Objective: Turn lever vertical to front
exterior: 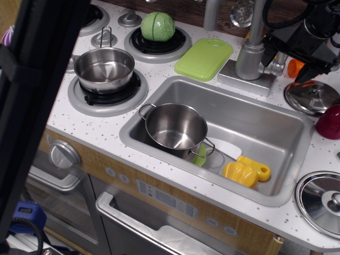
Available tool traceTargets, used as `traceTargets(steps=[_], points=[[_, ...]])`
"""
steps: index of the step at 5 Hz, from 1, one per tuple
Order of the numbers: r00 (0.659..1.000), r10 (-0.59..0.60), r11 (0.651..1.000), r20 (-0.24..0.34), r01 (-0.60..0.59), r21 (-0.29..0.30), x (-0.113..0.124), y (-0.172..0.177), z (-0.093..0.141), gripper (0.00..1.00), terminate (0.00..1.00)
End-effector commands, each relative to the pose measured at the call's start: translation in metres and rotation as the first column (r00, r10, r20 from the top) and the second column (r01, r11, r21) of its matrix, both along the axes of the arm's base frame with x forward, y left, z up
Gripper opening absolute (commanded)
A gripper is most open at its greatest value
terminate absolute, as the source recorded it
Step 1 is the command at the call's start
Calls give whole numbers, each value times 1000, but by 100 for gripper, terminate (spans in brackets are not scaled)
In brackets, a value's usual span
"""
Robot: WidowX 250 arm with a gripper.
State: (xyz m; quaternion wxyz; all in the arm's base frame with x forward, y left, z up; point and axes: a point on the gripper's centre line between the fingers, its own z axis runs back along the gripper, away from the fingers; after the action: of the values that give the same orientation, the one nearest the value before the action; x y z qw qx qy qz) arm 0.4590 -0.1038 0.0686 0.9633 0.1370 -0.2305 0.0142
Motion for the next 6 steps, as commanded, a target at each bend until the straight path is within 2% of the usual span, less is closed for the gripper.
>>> traceTargets(steps=[1,3,4,5,6], points=[[991,2,1000,131,0,-15,17,9,51,100,0],[987,-31,1000,157,31,7,35,21,46,100,0],[985,-39,999,169,40,-1,43,26,44,100,0],[985,-19,1000,171,20,-6,47,24,44,0,0],[987,-5,1000,158,7,-16,41,21,45,0,0]])
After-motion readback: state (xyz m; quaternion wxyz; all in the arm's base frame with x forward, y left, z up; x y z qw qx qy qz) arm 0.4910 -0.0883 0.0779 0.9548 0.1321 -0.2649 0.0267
